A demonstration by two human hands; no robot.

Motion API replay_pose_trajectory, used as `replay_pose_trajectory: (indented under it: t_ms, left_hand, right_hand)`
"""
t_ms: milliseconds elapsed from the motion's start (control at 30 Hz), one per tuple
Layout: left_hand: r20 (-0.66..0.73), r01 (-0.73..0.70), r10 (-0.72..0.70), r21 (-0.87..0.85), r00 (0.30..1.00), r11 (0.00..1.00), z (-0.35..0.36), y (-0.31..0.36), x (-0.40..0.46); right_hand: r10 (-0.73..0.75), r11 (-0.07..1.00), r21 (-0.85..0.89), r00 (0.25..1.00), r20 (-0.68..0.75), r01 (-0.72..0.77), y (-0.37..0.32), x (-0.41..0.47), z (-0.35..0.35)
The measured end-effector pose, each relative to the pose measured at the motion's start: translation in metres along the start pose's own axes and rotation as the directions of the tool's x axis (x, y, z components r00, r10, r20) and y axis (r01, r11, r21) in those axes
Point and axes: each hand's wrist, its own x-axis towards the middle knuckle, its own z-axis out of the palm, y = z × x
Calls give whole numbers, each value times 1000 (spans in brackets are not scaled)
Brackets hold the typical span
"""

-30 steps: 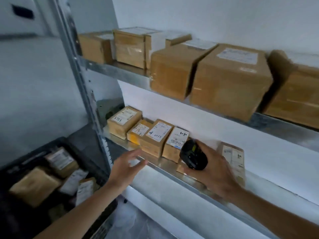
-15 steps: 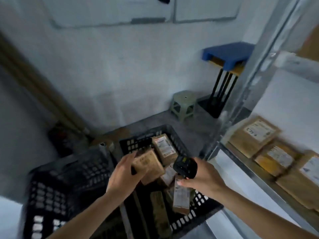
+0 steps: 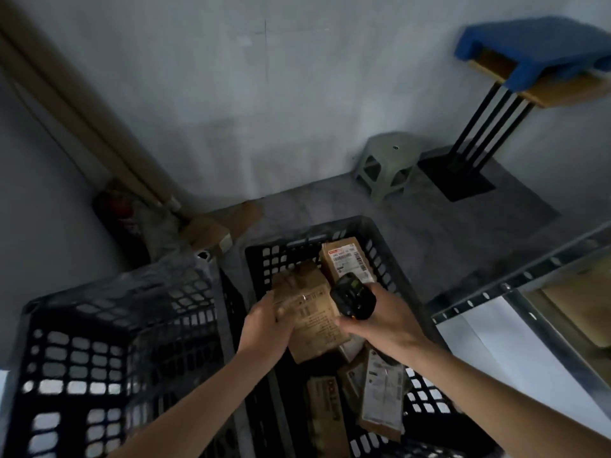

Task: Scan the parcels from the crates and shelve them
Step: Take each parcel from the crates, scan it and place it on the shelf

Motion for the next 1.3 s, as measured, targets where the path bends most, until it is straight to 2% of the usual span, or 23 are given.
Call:
replay_pose_trajectory:
  t_ms: [133,233,333,567,700,800,1067,1167,1300]
  left_hand:
    - [-19,195,-199,-139,980,971,14,10,26]
    - [-43,277,-295,-234,955,932,21,7,41]
    - [-48,312,-342,-306,939,900,29,4,45]
    - [-56,317,-369,-403,928,859,35,24,21]
    - [-98,250,-306,-375,947,893,39,27,2]
    - [-80,219,-276,-418,958,881,38,28,-15]
    - [0,50,-56,-453,998,890,11,21,-79]
    - [52,31,-10,-427,999,904,-2,12,-110]
    - [50,-20,46,-430,998,903,-18,6,-142]
  right_hand:
    - [12,998,67,999,36,-14,-2,38,2]
    - [22,992,122,992,121,-37,-4,57,5]
    - [26,988,141,977,211,-57,0,63,7]
    - [153,940,271,967,202,-206,8,49,-15]
    - [139,927,315,967,215,-204,10,25,-27]
    - [143,929,305,965,220,-207,11,2,-27]
    - [146,905,383,982,122,-182,0,-70,-23]
    - [145,893,419,986,77,-164,-8,-100,-19]
    - [137,885,446,990,25,-134,-17,-139,-12]
